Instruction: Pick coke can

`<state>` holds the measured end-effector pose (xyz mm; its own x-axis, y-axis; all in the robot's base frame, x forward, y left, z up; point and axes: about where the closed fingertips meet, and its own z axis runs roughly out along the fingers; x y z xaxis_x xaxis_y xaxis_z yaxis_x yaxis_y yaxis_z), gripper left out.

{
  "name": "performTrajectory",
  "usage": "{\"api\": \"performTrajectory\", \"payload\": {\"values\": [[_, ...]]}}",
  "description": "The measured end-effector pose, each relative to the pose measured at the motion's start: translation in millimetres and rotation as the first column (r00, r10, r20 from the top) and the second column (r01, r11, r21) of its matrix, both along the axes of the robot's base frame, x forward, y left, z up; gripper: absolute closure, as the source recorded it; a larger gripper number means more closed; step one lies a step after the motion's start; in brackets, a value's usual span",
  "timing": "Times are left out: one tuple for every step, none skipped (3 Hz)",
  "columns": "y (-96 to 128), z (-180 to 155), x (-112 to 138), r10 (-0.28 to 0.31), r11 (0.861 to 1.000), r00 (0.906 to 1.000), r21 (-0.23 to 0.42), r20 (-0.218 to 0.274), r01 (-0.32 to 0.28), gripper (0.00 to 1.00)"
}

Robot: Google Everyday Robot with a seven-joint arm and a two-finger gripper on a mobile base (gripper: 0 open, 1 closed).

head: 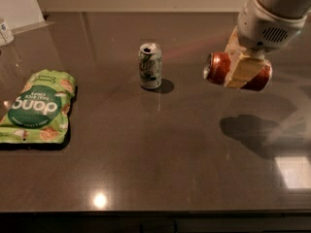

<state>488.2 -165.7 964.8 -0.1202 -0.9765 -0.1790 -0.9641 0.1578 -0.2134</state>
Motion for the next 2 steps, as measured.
{"api": "performTrajectory", "payload": {"values": [[10.9, 36.7, 1.0, 0.057, 0.998, 0.997, -0.006, 0.053, -0.057, 1.0], [11.0, 36.7, 1.1, 0.057, 0.998, 0.997, -0.006, 0.053, -0.057, 1.0]]}}
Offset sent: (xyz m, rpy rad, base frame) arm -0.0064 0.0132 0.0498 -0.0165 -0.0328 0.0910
